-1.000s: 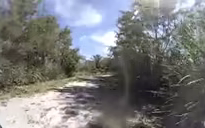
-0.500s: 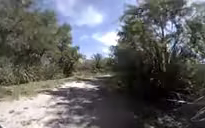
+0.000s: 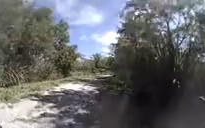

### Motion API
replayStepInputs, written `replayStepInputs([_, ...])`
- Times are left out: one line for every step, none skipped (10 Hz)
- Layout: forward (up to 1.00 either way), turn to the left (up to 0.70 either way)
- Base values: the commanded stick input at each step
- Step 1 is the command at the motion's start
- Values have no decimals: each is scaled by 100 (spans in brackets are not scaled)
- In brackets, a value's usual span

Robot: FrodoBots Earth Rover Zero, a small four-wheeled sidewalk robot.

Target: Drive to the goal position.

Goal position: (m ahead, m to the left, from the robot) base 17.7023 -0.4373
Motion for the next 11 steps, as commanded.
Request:
replayStepInputs([85, 0])
replayStepInputs([85, 0])
replayStepInputs([85, 0])
replayStepInputs([85, 0])
replayStepInputs([85, 0])
replayStepInputs([84, 0])
replayStepInputs([79, 0])
replayStepInputs([73, 0])
replayStepInputs([64, 0])
replayStepInputs([64, 0])
replayStepInputs([64, 0])
